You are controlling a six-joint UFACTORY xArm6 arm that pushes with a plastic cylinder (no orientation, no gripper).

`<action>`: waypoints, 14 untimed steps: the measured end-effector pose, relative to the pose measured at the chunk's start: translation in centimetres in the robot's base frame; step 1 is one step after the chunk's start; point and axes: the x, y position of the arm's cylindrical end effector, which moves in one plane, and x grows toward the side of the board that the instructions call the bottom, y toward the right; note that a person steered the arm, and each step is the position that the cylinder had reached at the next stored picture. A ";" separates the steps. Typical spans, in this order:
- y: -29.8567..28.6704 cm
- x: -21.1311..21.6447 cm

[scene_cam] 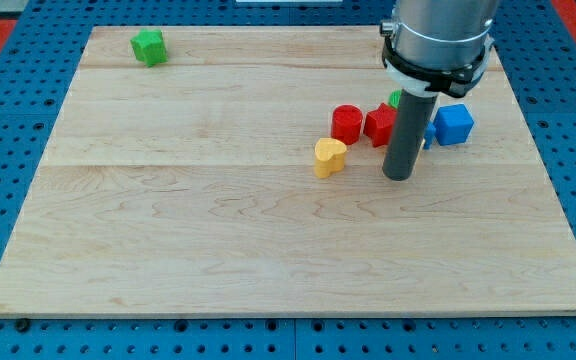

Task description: Move the yellow heart to the bottom of the red circle

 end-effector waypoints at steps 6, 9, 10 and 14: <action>-9.0 -1.1; -12.9 -6.3; -9.4 -6.1; -8.0 -11.5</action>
